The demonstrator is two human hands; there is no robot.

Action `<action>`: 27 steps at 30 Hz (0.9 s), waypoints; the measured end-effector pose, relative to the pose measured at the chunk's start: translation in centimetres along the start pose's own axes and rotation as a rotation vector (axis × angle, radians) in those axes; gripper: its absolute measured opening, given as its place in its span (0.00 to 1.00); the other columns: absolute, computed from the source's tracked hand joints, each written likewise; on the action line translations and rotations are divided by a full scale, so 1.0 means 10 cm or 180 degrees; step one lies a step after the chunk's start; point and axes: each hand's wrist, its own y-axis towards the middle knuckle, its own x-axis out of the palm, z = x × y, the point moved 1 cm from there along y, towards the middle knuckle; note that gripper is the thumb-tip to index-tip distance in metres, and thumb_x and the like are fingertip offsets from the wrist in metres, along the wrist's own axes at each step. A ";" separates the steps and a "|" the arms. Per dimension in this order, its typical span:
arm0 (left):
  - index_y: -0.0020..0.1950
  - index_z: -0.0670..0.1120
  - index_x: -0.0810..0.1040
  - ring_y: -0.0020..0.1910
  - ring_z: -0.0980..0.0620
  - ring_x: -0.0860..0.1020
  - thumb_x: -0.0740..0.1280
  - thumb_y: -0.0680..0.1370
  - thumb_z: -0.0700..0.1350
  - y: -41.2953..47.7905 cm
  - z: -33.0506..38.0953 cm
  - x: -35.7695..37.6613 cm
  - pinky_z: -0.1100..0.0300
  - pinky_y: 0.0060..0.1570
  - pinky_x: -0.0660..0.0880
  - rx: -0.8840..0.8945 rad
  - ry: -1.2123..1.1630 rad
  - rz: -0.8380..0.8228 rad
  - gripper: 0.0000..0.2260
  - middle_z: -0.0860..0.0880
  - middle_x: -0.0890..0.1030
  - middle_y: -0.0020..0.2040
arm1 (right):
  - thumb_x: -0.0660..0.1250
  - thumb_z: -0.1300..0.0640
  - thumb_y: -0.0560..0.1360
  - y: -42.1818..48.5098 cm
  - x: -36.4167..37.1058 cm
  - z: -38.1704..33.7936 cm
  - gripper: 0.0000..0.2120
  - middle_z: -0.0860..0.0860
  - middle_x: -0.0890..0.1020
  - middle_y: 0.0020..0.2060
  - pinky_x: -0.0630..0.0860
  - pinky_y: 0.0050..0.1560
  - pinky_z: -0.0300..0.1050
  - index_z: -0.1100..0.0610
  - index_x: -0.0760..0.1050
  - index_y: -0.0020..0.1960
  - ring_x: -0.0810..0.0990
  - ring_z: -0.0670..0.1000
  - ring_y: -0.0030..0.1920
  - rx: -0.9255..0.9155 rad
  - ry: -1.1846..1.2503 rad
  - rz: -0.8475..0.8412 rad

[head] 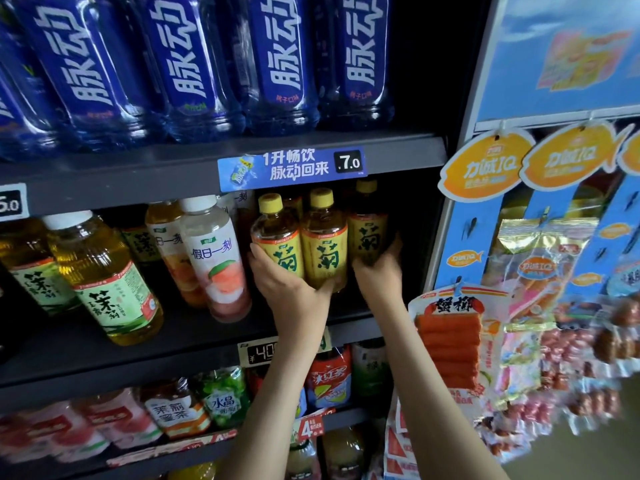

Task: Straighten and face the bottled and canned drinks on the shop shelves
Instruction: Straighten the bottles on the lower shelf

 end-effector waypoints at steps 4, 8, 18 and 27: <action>0.76 0.37 0.40 0.74 0.39 0.51 0.81 0.61 0.47 0.03 -0.06 0.06 0.50 0.73 0.49 -0.0041 0.0129 -0.0040 0.59 0.34 0.49 0.74 | 0.69 0.57 0.73 0.16 -0.01 0.05 0.38 0.56 0.72 0.66 0.71 0.61 0.48 0.56 0.51 0.76 0.72 0.58 0.65 0.0248 0.0064 -0.0518; 0.76 0.37 0.39 0.74 0.37 0.51 0.79 0.64 0.48 0.05 -0.08 0.08 0.45 0.73 0.54 -0.0038 0.0269 -0.0052 0.57 0.34 0.49 0.74 | 0.71 0.55 0.72 0.08 -0.04 0.02 0.28 0.55 0.77 0.53 0.69 0.45 0.41 0.60 0.63 0.67 0.77 0.56 0.55 0.0002 -0.0197 -0.0172; 0.76 0.39 0.39 0.74 0.35 0.49 0.78 0.67 0.43 -0.04 0.11 0.05 0.46 0.73 0.50 -0.0185 0.0477 -0.0096 0.54 0.32 0.46 0.75 | 0.68 0.60 0.74 -0.25 0.01 -0.02 0.37 0.60 0.71 0.67 0.70 0.62 0.50 0.61 0.52 0.76 0.70 0.60 0.67 -0.0128 -0.0259 0.0227; 0.62 0.37 0.71 0.51 0.52 0.75 0.69 0.74 0.35 -0.19 0.17 -1.12 0.73 0.55 0.69 0.0552 0.0468 0.0633 0.18 0.44 0.73 0.54 | 0.71 0.57 0.73 -1.22 0.67 -0.29 0.32 0.55 0.69 0.61 0.72 0.61 0.55 0.63 0.60 0.70 0.70 0.56 0.63 -0.1036 0.0155 0.0130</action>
